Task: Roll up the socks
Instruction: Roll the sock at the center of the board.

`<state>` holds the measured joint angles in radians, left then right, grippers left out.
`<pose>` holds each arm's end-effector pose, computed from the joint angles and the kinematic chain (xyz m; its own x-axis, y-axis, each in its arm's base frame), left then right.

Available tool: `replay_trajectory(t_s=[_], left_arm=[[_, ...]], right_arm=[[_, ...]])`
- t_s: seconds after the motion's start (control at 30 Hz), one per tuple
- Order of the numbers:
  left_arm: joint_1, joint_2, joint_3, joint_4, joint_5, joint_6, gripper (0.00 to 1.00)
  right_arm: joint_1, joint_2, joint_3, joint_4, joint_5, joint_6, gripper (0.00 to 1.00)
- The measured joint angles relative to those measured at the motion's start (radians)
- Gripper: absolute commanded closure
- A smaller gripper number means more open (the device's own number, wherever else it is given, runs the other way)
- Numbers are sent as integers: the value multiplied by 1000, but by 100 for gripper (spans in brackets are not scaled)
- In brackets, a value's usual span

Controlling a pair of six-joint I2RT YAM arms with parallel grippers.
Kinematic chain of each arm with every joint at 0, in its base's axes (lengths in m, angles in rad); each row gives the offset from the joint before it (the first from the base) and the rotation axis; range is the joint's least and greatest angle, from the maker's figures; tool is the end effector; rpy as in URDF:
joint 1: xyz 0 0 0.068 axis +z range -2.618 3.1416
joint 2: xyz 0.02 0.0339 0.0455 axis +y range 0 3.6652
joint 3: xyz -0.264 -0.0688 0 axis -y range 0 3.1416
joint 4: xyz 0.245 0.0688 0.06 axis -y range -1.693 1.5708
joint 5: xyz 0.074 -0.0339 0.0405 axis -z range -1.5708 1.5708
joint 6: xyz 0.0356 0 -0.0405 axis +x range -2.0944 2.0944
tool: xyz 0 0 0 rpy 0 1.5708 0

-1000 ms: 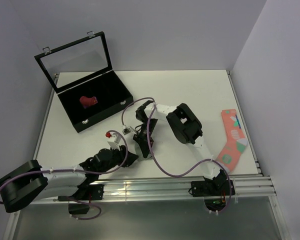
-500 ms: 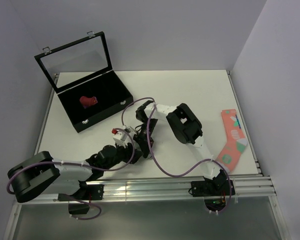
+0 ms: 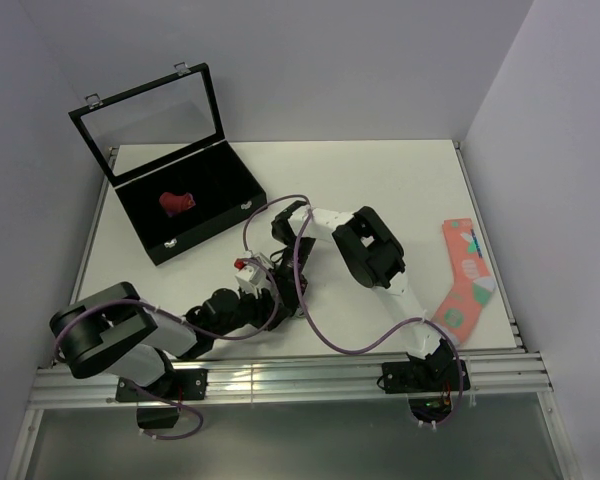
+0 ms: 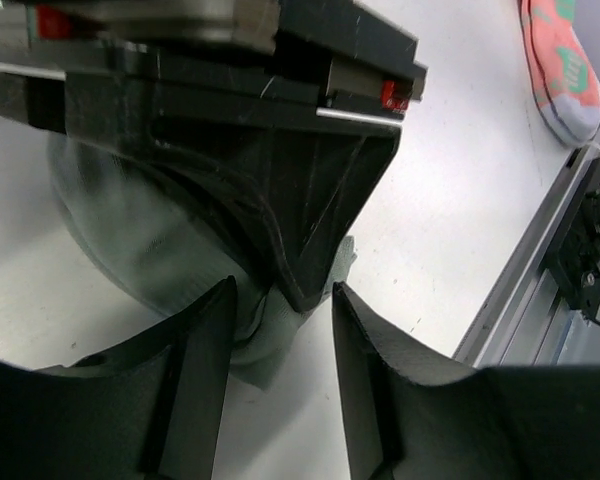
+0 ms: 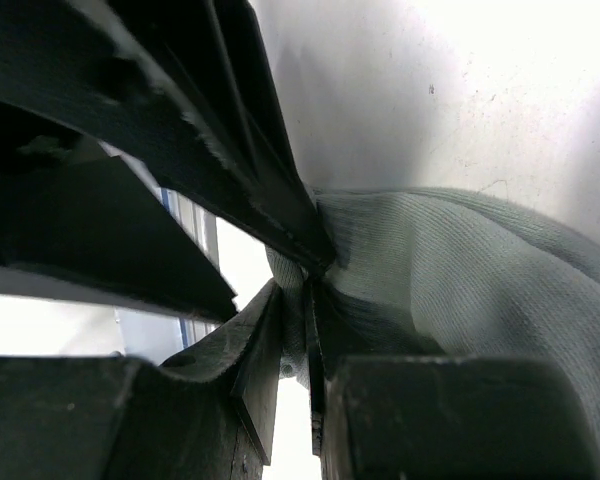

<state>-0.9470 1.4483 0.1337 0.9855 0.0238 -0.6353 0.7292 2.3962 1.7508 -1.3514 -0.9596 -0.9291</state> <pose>0.1229 -0.1722 0.1183 -0.6413 -0.1245 -0.7571 0.5517 0.6110 -0.5678 0.2839 0.2928 0.1071 -0.3023 -0.8866 -0.3501 -0.6218 -0.0949 0.7774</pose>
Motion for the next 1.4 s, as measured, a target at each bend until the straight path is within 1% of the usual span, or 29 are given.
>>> replay_trajectory(t_s=[0.3, 0.43, 0.5, 0.63, 0.8, 0.9, 1.03, 1.1, 1.13, 1.23, 1.27, 1.33, 1.37, 1.4], left_arm=[[14, 84, -3, 73, 37, -10, 60], [17, 100, -3, 94, 47, -15, 66], [18, 101, -3, 96, 53, -16, 68], [18, 101, -3, 92, 64, -16, 69], [22, 88, -3, 65, 74, -16, 67], [23, 69, -3, 35, 76, -16, 70], [23, 65, 8, 11, 82, -18, 82], [23, 68, 18, -3, 85, -21, 85], [23, 72, 22, -9, 85, -23, 90], [23, 89, 37, -16, 84, -35, 99], [23, 95, 46, -22, 85, -39, 100], [23, 109, 64, -31, 85, -44, 100], [23, 115, 72, -36, 85, -50, 100], [23, 121, 80, -40, 85, -59, 100]], right_arm=[[-3, 0, 0, 0, -3, 0, 81], [-6, 0, 0, 0, -3, 0, 80], [-8, 0, 0, 1, -3, 1, 81], [-9, 0, 0, 0, -3, 1, 81], [-10, 0, 0, 1, -3, 8, 80], [-10, 0, 0, 1, -3, 19, 80], [-11, 0, 0, 3, 1, 24, 80], [-14, 0, -1, 2, 6, 27, 79], [-16, 0, -3, 1, 6, 31, 79], [-19, 0, -6, 0, 7, 40, 75], [-20, 0, -9, -2, 9, 45, 70], [-26, -5, -22, -1, 4, 62, 65], [-29, -11, -32, 2, 2, 73, 60], [-33, -26, -49, 13, 2, 89, 58]])
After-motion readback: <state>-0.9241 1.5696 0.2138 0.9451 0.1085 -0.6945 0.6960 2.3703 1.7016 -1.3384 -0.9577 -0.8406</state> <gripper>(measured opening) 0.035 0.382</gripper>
